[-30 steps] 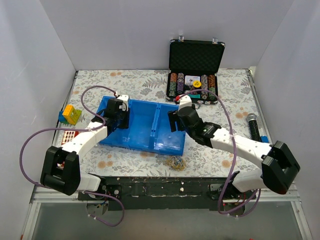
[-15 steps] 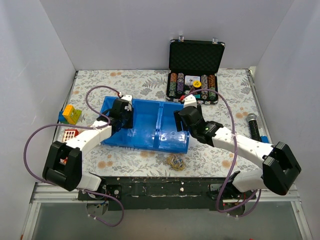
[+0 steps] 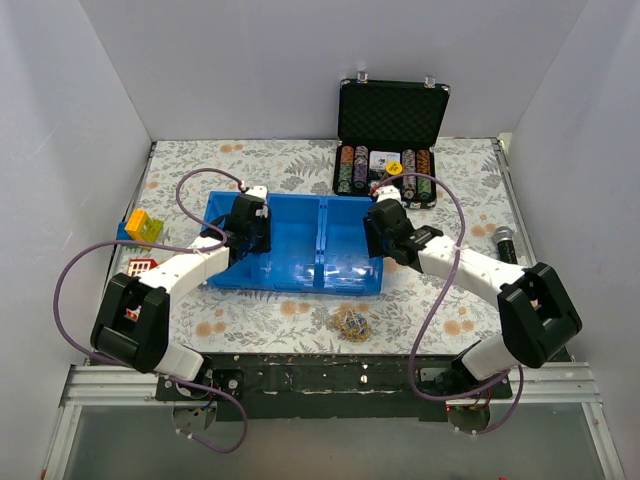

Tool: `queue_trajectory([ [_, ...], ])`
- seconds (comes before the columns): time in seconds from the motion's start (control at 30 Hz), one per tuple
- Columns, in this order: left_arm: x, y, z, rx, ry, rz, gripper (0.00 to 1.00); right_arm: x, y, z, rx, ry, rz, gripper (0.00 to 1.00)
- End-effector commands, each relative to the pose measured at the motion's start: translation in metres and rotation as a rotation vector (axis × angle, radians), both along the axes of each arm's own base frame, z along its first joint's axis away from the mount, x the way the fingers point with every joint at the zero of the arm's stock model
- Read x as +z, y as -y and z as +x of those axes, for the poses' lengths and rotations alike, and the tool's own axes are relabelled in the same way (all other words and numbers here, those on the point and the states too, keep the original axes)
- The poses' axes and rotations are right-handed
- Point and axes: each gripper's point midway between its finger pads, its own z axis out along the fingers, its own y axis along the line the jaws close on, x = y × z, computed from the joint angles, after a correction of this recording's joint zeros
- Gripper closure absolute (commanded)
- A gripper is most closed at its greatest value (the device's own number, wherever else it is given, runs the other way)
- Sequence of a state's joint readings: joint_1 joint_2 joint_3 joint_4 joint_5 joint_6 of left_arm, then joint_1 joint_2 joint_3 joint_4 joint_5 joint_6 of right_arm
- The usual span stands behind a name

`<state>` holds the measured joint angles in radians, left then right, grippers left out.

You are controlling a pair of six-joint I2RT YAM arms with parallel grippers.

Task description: Untangle the cables

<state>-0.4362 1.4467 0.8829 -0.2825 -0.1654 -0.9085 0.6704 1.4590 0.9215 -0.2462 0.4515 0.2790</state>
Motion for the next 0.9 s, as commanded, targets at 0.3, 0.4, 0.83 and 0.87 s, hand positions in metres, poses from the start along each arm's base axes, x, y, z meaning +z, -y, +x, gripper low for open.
queue_trajectory([
  [0.3,0.036,0.056,-0.009,-0.247,0.004,-0.174,0.53,0.02,0.018,0.033,-0.107,0.057,-0.041,0.39],
  [0.4,0.047,0.06,-0.015,-0.277,0.014,-0.196,0.37,0.02,0.022,0.039,-0.118,0.062,-0.035,0.37],
  [0.83,0.087,0.045,0.002,-0.232,0.128,-0.124,0.02,0.024,0.012,0.073,-0.14,0.086,-0.021,0.48],
  [0.87,0.094,0.044,0.007,-0.23,0.147,-0.112,0.02,0.027,0.012,0.076,-0.14,0.098,-0.026,0.47],
])
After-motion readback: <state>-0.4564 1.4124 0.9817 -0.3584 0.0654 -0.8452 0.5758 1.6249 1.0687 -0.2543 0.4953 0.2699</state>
